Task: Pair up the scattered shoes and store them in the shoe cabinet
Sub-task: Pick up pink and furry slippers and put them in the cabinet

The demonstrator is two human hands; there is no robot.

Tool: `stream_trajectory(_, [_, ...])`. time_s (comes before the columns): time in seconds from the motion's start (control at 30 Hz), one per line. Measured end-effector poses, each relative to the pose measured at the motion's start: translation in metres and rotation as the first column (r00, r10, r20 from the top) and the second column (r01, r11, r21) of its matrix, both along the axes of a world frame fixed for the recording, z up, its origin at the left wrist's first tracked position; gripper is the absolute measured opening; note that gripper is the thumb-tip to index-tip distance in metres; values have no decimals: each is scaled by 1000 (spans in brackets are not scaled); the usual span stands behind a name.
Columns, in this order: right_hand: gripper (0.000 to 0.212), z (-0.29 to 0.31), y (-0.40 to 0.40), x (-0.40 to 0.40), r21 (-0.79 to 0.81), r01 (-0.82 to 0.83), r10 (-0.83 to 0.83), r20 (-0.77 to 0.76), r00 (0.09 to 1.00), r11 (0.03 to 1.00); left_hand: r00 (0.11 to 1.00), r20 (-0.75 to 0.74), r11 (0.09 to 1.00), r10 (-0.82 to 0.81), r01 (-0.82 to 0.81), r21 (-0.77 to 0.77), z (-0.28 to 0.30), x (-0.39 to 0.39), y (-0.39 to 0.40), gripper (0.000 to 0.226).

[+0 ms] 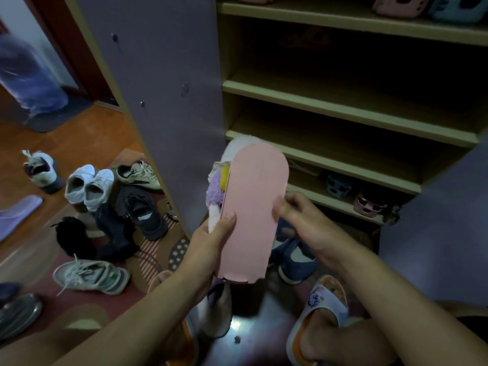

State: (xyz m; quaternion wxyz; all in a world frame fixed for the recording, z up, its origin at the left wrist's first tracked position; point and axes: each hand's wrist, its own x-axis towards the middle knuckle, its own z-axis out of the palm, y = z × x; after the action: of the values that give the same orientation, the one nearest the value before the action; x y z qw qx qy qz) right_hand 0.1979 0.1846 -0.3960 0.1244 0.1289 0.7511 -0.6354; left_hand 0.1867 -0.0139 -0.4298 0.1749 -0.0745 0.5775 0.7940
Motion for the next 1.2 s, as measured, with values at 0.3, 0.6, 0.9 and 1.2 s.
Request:
stream_trajectory(0.3, [81, -2, -7, 4, -107, 61, -89, -287, 954, 992, 984, -119, 991, -133, 131, -23, 37, -19, 2, 106])
stream_trajectory(0.6, [94, -3, -19, 13, -114, -84, 53, -248, 967, 990, 983, -154, 950, -104, 53, -306, 31, -18, -10, 21])
stream_trajectory(0.9, [53, -6, -23, 8, -338, 13, -65, -144, 987, 941, 971, -95, 954, -221, 235, 188, 36, -1, -4, 46])
stream_trajectory(1.2, [59, -9, -24, 6, -266, 61, -97, -124, 988, 962, 969, -226, 995, -99, 100, -8, 28, 2, 1, 48])
